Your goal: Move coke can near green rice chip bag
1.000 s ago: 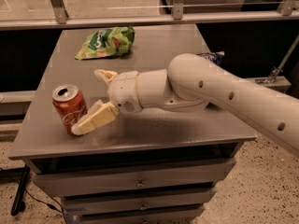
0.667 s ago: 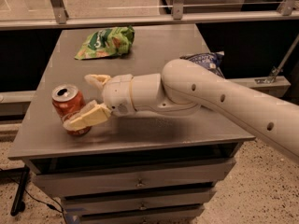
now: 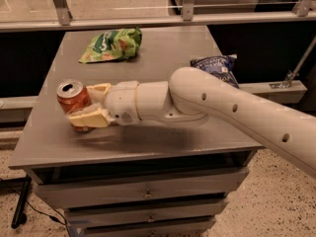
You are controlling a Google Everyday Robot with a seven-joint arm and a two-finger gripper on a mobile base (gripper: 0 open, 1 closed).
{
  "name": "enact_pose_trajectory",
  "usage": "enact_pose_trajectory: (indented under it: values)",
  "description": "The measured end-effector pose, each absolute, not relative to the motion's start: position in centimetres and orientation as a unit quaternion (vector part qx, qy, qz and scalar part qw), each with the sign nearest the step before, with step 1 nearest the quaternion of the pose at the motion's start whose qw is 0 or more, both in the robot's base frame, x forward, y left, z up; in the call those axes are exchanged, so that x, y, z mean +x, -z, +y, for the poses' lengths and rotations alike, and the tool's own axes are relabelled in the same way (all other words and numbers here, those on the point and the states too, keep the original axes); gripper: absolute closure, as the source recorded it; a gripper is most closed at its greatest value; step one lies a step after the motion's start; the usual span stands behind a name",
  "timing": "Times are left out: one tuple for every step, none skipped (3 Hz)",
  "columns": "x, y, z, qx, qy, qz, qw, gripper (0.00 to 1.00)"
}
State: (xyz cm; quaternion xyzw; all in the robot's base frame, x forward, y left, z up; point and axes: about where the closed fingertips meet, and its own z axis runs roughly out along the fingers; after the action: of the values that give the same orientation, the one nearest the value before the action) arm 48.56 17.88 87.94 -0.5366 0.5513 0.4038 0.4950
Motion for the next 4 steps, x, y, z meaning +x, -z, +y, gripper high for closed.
enact_pose_trajectory:
  values:
    - [48.9, -88.6, 15.4, -0.529, -0.378, 0.567, 0.505, 0.87]
    - [50.1, -90.2, 8.5, -0.514, -0.318, 0.601, 0.523, 1.00]
    - [50.1, -90.2, 8.5, -0.514, -0.318, 0.601, 0.523, 1.00]
    - [50.1, -90.4, 8.7, -0.523, -0.312, 0.599, 0.520, 1.00]
